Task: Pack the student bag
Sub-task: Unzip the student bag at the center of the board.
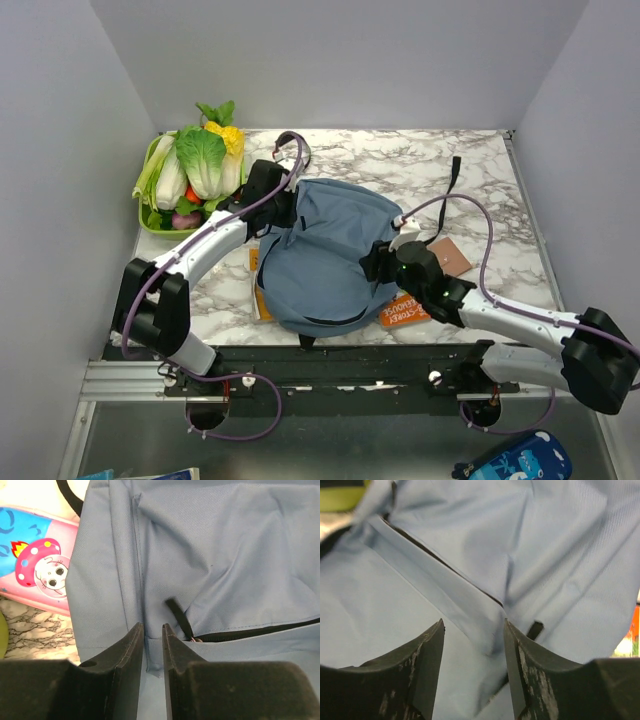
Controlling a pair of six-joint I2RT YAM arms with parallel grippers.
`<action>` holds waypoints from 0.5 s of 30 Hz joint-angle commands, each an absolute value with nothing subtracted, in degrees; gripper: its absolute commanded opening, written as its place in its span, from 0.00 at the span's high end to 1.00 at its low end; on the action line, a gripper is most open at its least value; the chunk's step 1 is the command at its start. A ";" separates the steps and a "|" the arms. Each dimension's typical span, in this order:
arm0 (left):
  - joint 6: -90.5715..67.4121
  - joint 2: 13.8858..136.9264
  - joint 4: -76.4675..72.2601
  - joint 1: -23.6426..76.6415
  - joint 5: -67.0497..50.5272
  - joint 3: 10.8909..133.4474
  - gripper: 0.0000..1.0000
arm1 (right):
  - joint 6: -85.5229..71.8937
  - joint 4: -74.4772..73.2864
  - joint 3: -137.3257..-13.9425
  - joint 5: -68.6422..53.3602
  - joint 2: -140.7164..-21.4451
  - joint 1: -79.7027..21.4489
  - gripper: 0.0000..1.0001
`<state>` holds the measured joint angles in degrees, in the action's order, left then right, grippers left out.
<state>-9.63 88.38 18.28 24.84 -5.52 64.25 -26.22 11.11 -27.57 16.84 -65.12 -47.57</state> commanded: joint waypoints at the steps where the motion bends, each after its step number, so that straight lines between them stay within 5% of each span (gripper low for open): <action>1: -10.37 85.61 17.49 25.31 -5.19 65.48 0.70 | -22.24 12.83 -34.09 16.09 -66.86 -47.81 0.40; 15: -11.42 84.54 17.67 26.19 -6.85 68.98 0.49 | -18.90 19.15 -44.30 3.02 -85.08 -47.90 0.39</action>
<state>-10.72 86.24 18.48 25.63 -5.58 64.88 -20.38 14.57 -44.93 10.96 -84.58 -47.57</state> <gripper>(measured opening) 0.503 0.615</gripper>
